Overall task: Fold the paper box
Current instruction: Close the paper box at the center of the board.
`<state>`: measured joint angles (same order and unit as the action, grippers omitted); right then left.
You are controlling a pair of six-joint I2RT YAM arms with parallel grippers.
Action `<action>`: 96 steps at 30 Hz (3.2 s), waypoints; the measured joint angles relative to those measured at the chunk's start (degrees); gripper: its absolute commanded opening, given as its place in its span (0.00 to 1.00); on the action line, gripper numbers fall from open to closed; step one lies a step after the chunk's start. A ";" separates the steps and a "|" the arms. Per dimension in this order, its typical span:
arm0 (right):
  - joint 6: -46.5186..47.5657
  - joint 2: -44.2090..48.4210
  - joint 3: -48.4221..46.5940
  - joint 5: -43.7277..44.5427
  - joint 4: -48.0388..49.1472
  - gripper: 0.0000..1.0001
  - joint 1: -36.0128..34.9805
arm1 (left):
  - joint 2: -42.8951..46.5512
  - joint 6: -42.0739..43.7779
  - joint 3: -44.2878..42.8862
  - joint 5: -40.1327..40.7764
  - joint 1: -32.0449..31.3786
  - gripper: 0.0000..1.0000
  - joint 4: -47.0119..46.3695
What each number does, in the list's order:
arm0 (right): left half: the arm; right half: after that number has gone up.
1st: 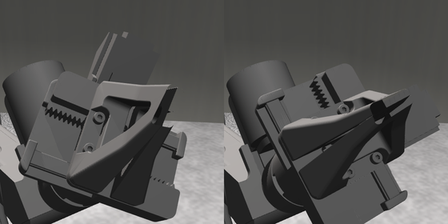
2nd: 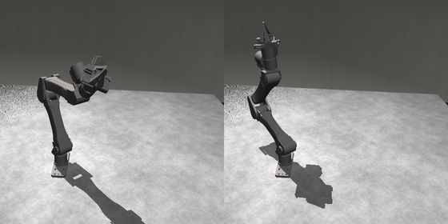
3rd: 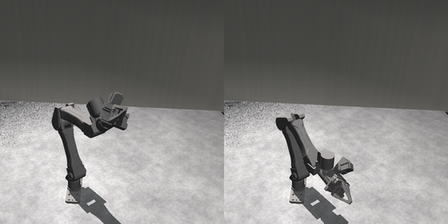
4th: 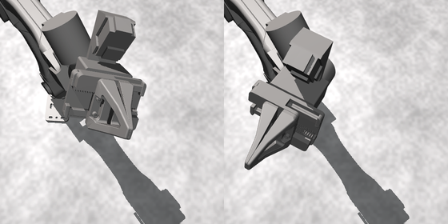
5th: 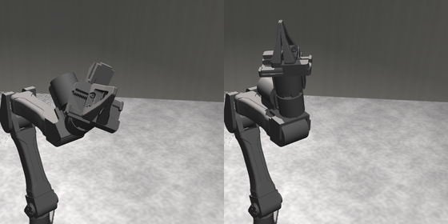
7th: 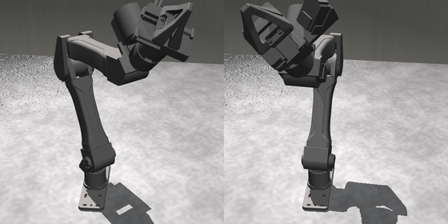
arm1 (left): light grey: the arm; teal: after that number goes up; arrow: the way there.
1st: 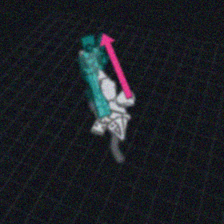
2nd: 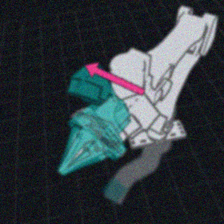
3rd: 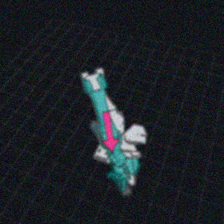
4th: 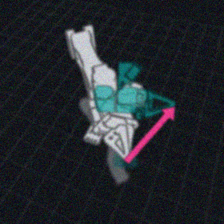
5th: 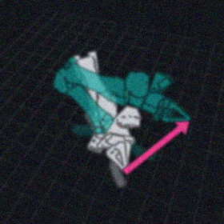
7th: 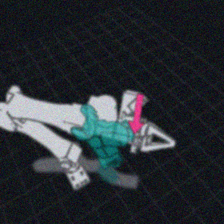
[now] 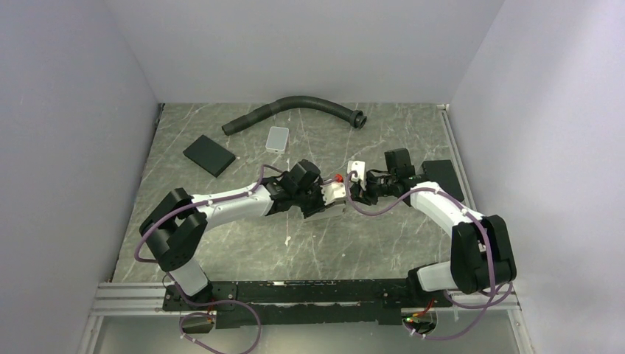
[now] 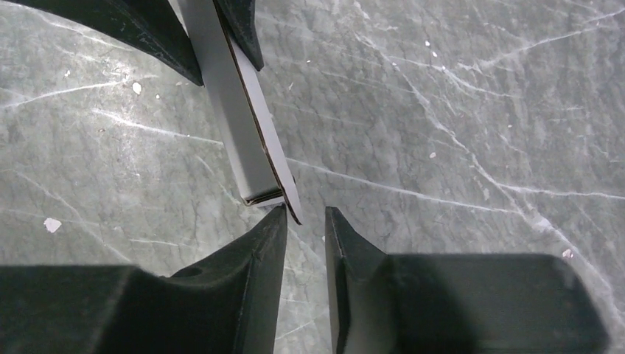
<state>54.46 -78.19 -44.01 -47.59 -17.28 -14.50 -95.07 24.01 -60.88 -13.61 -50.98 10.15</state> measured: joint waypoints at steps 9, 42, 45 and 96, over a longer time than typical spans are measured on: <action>-0.13 -0.46 -0.46 0.44 -2.56 0.08 -0.52 | 0.00 -1.46 0.02 0.44 0.00 0.31 -0.20; 2.40 -6.51 -10.47 -3.28 -18.86 0.19 -1.38 | -0.04 -4.00 -0.22 0.83 0.00 0.31 0.39; 3.28 -6.67 -10.73 -3.50 -19.96 0.19 -1.33 | -0.04 -4.00 -0.26 0.81 -0.02 0.31 0.61; 14.84 0.13 -3.72 -1.62 -14.93 0.54 -1.14 | -1.42 -4.02 -2.12 -0.02 0.07 0.31 1.99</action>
<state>69.30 -78.06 -47.72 -49.21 -32.21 -15.64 -96.49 19.99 -63.00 -13.63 -50.92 12.14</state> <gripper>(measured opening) 0.570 0.339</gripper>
